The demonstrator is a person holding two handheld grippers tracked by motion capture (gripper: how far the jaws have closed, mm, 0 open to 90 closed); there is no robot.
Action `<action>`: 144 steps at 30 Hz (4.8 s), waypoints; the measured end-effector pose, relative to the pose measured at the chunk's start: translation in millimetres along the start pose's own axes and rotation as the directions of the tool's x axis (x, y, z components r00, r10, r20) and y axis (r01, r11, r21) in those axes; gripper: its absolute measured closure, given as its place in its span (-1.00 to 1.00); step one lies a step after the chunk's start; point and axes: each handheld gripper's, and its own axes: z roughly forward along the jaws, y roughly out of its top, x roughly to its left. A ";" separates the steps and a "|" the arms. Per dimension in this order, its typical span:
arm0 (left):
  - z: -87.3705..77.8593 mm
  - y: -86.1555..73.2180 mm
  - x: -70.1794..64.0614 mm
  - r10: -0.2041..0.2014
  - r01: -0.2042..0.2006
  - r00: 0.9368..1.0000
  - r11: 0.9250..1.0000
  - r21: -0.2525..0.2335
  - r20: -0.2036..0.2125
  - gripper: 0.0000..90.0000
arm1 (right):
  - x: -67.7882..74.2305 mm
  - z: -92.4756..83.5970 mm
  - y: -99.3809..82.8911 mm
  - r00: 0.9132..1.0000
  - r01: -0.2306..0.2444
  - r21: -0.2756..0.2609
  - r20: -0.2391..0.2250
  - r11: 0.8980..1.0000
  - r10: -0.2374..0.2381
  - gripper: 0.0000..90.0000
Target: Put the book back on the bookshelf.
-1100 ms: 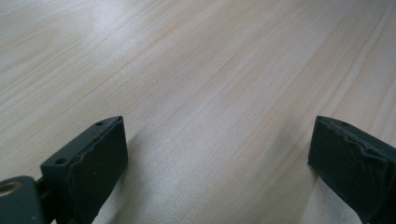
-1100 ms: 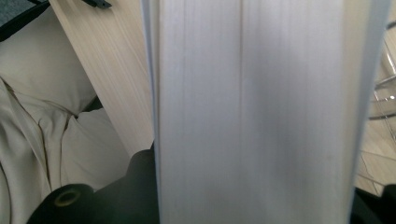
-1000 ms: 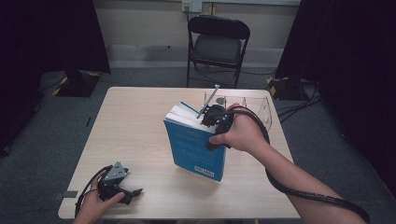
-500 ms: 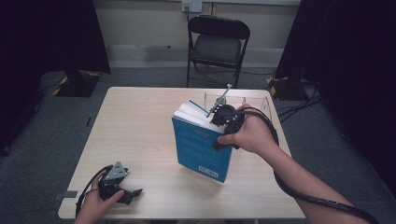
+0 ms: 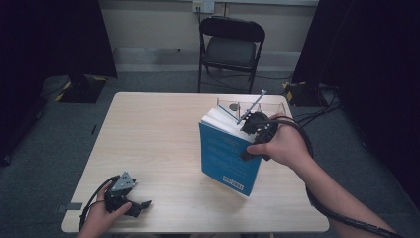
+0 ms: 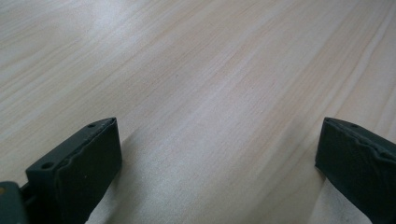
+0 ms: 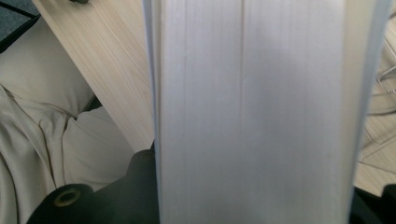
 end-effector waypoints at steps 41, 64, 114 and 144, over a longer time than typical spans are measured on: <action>0.4 1.0 1.8 0.015 -0.015 1.000 1.000 0.004 0.006 -1.00 | -41.3 -15.3 -66.0 0.976 -0.207 0.002 0.063 0.978 0.206 0.37; 0.7 1.2 2.2 0.017 -0.017 1.000 1.000 0.003 0.013 -1.00 | -53.3 -28.6 -86.0 0.959 -0.263 -0.008 0.103 0.965 0.263 0.37; 0.9 1.5 2.4 0.018 -0.019 1.000 1.000 0.005 0.014 -1.00 | -97.9 -36.1 -109.9 0.887 -0.435 -0.024 0.161 0.900 0.433 0.37; 1.0 1.4 2.2 0.016 -0.016 1.000 1.000 0.005 0.015 -1.00 | -116.2 -30.0 -90.7 0.859 -0.474 -0.039 0.201 0.880 0.471 0.37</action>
